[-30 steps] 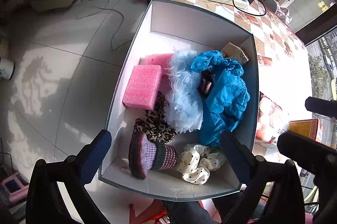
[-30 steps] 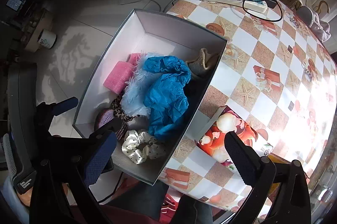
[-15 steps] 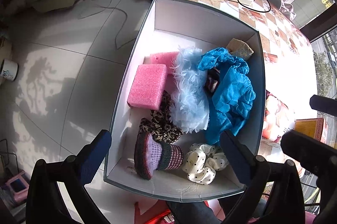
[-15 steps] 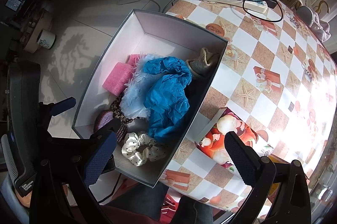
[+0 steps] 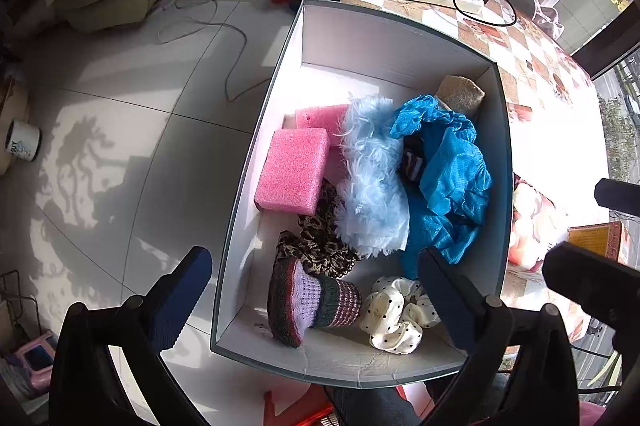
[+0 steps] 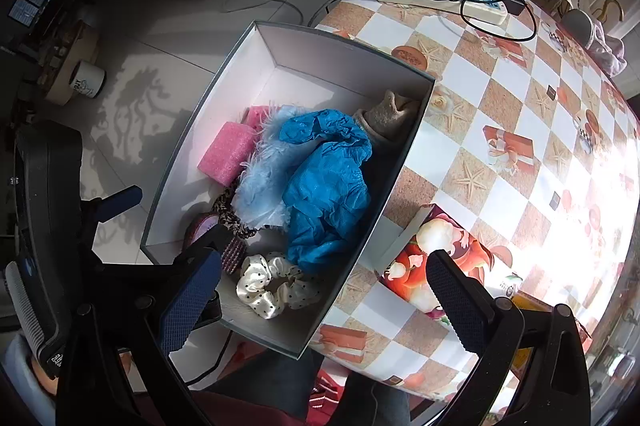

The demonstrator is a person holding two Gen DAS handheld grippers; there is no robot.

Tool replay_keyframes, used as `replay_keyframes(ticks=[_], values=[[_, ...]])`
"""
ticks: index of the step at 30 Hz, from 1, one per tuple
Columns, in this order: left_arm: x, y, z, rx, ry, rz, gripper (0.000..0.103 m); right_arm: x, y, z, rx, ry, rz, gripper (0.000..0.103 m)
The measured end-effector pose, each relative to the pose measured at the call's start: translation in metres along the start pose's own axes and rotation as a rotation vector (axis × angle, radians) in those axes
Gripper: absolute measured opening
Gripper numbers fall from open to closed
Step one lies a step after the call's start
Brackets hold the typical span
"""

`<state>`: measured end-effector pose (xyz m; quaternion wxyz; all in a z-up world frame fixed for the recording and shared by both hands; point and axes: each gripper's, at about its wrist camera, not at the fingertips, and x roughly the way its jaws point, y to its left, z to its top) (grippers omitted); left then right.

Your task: Organize soft objects

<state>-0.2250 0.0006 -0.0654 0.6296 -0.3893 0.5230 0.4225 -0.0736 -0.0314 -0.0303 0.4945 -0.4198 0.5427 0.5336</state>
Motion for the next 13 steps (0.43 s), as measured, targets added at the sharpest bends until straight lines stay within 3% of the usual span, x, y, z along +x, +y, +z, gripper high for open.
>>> replay_keyframes(ticks=[3, 9, 13], values=[[-0.001, 0.008, 0.0, -0.025, -0.002, -0.024, 0.103, 0.0, 0.0, 0.0, 0.006, -0.003, 0.001, 0.103], [0.004, 0.022, -0.001, -0.044, 0.015, 0.042, 0.103, 0.005, 0.003, 0.003, 0.035, -0.007, 0.028, 0.103], [-0.005, 0.022, -0.004, -0.038, -0.044, 0.045, 0.103, 0.007, 0.004, -0.001, 0.046, -0.005, 0.043, 0.103]])
